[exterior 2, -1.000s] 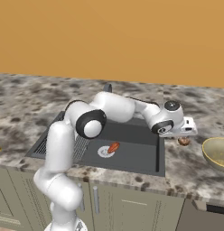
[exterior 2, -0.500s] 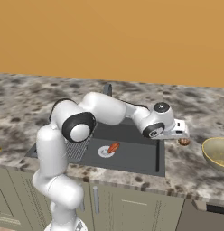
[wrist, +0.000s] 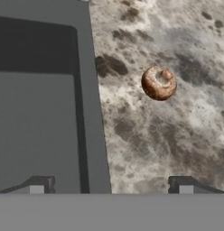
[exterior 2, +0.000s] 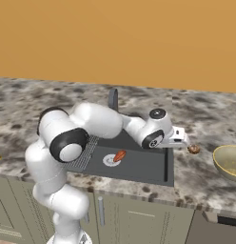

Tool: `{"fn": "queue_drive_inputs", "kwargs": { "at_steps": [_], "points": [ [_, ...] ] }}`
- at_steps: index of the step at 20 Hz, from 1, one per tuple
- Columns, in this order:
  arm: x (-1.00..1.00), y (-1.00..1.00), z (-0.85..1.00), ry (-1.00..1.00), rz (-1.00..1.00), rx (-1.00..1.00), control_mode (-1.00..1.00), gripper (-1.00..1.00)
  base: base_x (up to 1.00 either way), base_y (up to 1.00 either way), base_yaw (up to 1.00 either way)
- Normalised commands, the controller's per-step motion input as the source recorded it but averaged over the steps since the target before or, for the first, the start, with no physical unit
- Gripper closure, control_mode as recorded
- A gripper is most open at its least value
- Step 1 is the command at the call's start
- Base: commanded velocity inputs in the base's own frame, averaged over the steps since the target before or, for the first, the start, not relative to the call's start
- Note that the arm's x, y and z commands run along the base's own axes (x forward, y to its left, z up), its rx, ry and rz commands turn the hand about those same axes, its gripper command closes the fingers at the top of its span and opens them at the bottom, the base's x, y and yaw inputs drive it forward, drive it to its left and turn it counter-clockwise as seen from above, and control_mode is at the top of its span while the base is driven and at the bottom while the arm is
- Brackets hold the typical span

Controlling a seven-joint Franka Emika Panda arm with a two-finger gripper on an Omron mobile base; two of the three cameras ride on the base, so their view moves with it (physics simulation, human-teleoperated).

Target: Remove the sweet potato and mushroom from the sink. Then move the bowl and cup from the counter to the sink for washing.

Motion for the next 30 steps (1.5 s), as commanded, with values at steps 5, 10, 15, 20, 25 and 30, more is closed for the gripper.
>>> {"fn": "queue_drive_inputs", "kwargs": {
  "at_steps": [5, 10, 15, 20, 25, 30],
  "points": [
    [-0.18, 0.41, 0.14, 0.0, -0.02, 0.0, -1.0, -1.0, 0.0, 0.0, 0.0],
    [-0.14, 0.38, 0.12, 0.02, -0.03, 0.01, -1.0, -1.0, 0.0, 0.0, 0.0],
    [-0.1, 0.32, 0.07, 0.06, -0.03, 0.05, -1.0, -1.0, 0.0, 0.0, 0.0],
    [-0.06, 0.26, 0.04, 0.06, -0.03, 0.12, -1.0, -1.0, 0.0, 0.0, 0.0],
    [0.0, 0.27, 0.01, 0.03, -0.04, 0.14, -1.0, -1.0, 0.0, 0.0, 0.0],
    [0.0, 0.34, 0.0, 0.0, -0.08, 0.11, -1.0, -1.0, 0.0, 0.0, 0.0]
  ]
}}
